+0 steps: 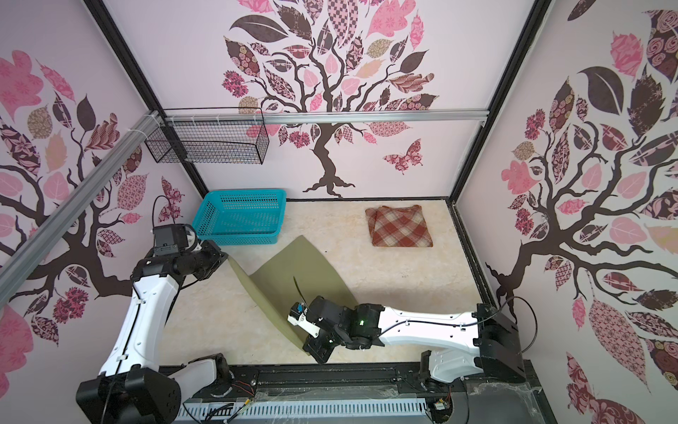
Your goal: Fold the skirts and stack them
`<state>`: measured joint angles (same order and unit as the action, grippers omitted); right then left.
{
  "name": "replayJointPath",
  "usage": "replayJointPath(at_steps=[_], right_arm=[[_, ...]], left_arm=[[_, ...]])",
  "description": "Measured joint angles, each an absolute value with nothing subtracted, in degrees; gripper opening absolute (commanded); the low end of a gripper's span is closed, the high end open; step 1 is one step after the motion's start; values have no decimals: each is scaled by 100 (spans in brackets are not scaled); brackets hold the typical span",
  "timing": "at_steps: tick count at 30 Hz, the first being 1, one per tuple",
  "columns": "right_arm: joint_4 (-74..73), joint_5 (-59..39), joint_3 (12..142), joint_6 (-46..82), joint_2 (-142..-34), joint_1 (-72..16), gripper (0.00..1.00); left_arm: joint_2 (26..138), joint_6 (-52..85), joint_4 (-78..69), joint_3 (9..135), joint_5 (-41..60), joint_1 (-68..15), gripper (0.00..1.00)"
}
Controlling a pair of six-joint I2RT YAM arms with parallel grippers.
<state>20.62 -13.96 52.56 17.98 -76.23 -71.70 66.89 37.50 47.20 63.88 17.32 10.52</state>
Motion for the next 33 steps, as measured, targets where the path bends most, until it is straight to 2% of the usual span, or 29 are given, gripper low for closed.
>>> replayJointPath(at_steps=[7,21,33], right_arm=[[2034,-1710,5207,1706,-7607,-6364,0],[1894,-2285,4674,1671,-7607,-5105,0],[1890,-2375,4427,1765,-7607,-4619,0]], left_arm=[[7456,3883,4292,6775,1498,709,0],[9679,4077,3854,8232,1111,-495,0],[10665,4219,3745,9100,1059,-1055,0]])
